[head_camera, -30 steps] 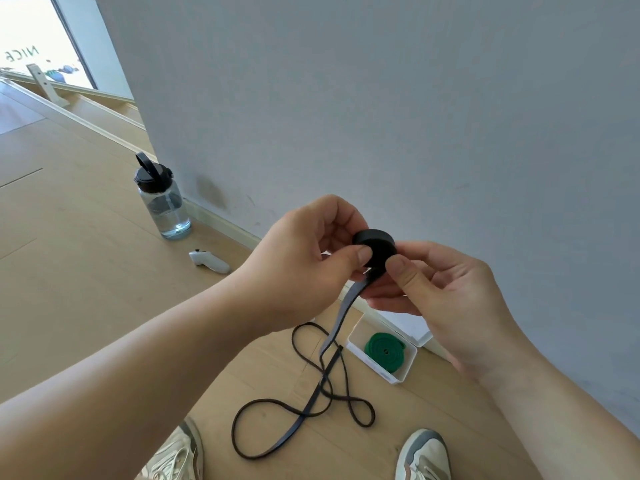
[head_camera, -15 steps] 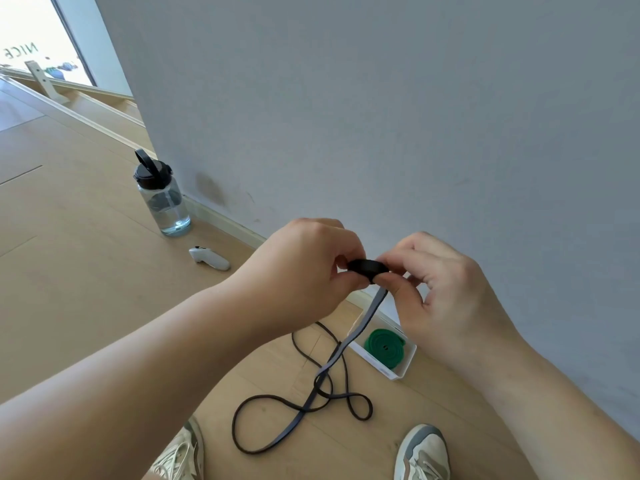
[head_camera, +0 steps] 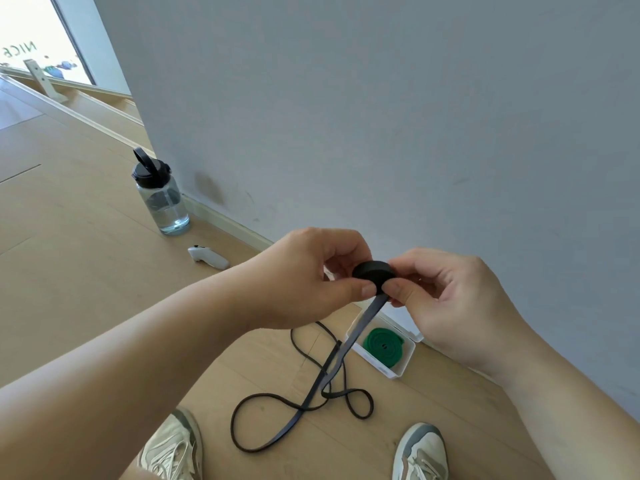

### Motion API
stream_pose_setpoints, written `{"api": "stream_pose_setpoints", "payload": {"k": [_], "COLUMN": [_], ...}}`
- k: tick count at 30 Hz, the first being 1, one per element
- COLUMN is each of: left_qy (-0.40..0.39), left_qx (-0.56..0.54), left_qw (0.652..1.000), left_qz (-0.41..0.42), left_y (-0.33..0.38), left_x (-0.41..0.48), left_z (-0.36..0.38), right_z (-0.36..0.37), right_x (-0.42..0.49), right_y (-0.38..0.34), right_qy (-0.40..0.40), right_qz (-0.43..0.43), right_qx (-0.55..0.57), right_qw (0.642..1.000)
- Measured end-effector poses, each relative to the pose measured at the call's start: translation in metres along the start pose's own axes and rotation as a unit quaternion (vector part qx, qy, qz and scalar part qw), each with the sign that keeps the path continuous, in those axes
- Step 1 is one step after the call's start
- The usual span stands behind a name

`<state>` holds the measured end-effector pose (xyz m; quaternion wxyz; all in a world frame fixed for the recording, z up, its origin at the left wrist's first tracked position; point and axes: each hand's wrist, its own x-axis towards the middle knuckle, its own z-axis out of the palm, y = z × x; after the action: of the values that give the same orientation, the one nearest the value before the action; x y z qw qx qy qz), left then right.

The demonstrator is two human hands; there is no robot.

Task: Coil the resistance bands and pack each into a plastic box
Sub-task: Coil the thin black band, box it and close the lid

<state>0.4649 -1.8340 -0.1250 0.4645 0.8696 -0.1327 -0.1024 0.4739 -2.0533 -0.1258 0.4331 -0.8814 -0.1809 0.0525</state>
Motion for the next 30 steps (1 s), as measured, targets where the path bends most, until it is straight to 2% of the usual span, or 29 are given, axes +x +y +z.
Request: {"api": "stream_pose_setpoints", "payload": {"k": [6, 8, 11, 14, 17, 19, 22, 25, 28, 30], "left_qy": [0.026, 0.019, 0.010, 0.018, 0.053, 0.068, 0.042, 0.011, 0.019, 0.036], "left_qx": [0.119, 0.161, 0.179, 0.114, 0.023, -0.054, -0.140, -0.116, 0.027, 0.072], "left_qw": [0.992, 0.987, 0.984, 0.993, 0.997, 0.994, 0.985, 0.989, 0.998, 0.996], "left_qz": [0.041, 0.024, 0.002, -0.023, -0.047, -0.063, -0.093, -0.092, -0.055, -0.034], "left_y": [0.002, 0.004, 0.003, 0.000, 0.001, 0.002, 0.004, 0.000, -0.004, -0.005], "left_x": [-0.001, 0.002, 0.002, -0.001, -0.002, -0.003, -0.004, -0.004, -0.003, -0.002], "left_z": [0.007, 0.007, 0.005, 0.003, 0.000, 0.000, 0.002, 0.004, 0.007, 0.008], "right_z": [0.011, 0.013, 0.013, 0.010, 0.008, 0.008, 0.009, 0.010, 0.012, 0.013], "right_x": [0.001, 0.001, 0.002, 0.004, 0.004, 0.006, 0.005, 0.004, 0.004, 0.004], "right_y": [-0.001, 0.001, 0.002, 0.000, -0.001, -0.005, -0.008, -0.005, -0.002, -0.003], "right_qy": [-0.029, -0.015, 0.005, -0.027, -0.003, 0.024, 0.029, 0.013, -0.002, -0.006], "right_qz": [-0.098, -0.097, -0.071, 0.028, 0.114, 0.120, 0.105, 0.089, 0.058, 0.011], "right_qx": [-0.182, -0.184, -0.119, -0.021, 0.102, 0.139, 0.150, 0.086, -0.030, -0.105], "right_qw": [0.978, 0.978, 0.990, 0.999, 0.988, 0.983, 0.983, 0.992, 0.998, 0.994]}}
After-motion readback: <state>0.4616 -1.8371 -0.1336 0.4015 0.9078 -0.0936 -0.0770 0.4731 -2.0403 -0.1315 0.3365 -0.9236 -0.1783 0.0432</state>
